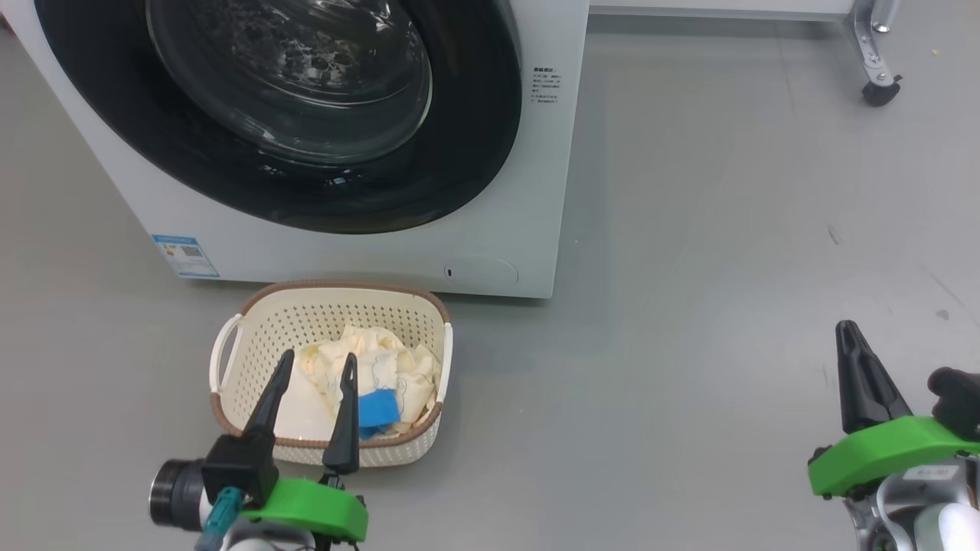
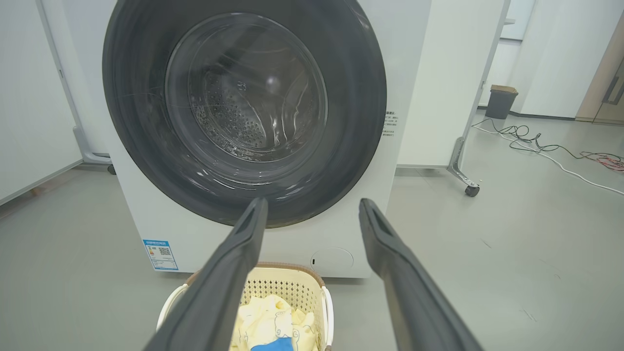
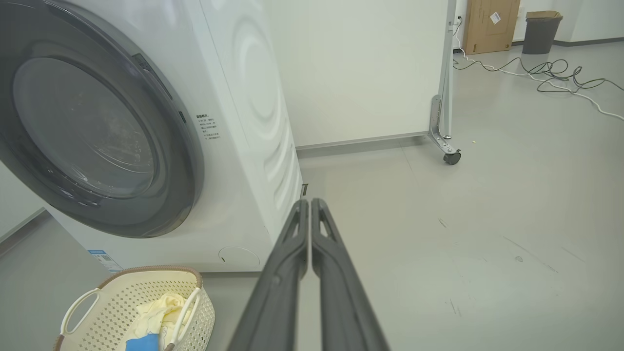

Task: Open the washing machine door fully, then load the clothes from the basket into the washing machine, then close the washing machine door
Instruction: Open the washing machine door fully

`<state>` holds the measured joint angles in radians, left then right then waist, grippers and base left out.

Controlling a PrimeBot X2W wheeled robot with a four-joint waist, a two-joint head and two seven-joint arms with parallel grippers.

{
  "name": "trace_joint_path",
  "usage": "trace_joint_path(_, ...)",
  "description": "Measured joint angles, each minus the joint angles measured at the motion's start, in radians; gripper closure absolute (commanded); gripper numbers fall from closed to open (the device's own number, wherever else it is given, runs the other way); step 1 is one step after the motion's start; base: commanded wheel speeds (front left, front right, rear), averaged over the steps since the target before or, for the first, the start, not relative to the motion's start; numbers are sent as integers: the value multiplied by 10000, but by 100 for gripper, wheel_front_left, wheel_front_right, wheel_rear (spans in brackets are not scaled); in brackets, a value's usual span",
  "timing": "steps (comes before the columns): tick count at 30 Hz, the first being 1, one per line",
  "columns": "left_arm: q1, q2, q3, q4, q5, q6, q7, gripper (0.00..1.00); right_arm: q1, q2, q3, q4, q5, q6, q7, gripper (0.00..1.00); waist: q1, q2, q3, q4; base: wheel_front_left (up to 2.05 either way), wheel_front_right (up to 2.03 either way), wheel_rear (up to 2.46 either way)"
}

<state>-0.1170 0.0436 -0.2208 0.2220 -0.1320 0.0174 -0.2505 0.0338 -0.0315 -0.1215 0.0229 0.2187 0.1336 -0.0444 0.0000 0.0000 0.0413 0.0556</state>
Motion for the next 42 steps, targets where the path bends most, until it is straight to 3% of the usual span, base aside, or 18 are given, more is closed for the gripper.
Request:
trace_joint_path(11, -74, -2, -10, -46, -2, -2, 0, 0, -185, 0, -94, -48, 625, 0, -98, 100, 0, 0, 447, 103, 0, 0, 0)
trace_joint_path(16, -428, -6, -48, -86, 0, -2, 0, 0, -864, 0, -211, 25, 3018, 0, -13, 100, 0, 0, 825, 195, 0, 0, 0)
trace_joint_path(22, -690, -10, -127, -130, 0, -2, -2, 0, -1781, -2, -729, 332, 6972, 0, 692, 100, 1, 0, 1317, 356, 0, 0, 0)
trace_joint_path(27, -890, -10, -272, -132, -2, -2, 0, 0, -2786, -4, -1197, 499, 8636, 0, 1530, 100, 1, 0, 1673, 501, 0, 0, 0)
trace_joint_path(36, -1360, -23, -842, -259, -111, 8, -2, 0, -4803, -25, -2272, 869, 8780, -2, 3482, 100, 1, 0, 2372, 856, 0, 0, 0)
trace_joint_path(42, -1743, -19, -1212, -316, -211, 33, -2, 0, -6761, -169, -2754, 1360, 8241, -2, 4778, 100, 1, 0, 2959, 1184, 0, 0, 0)
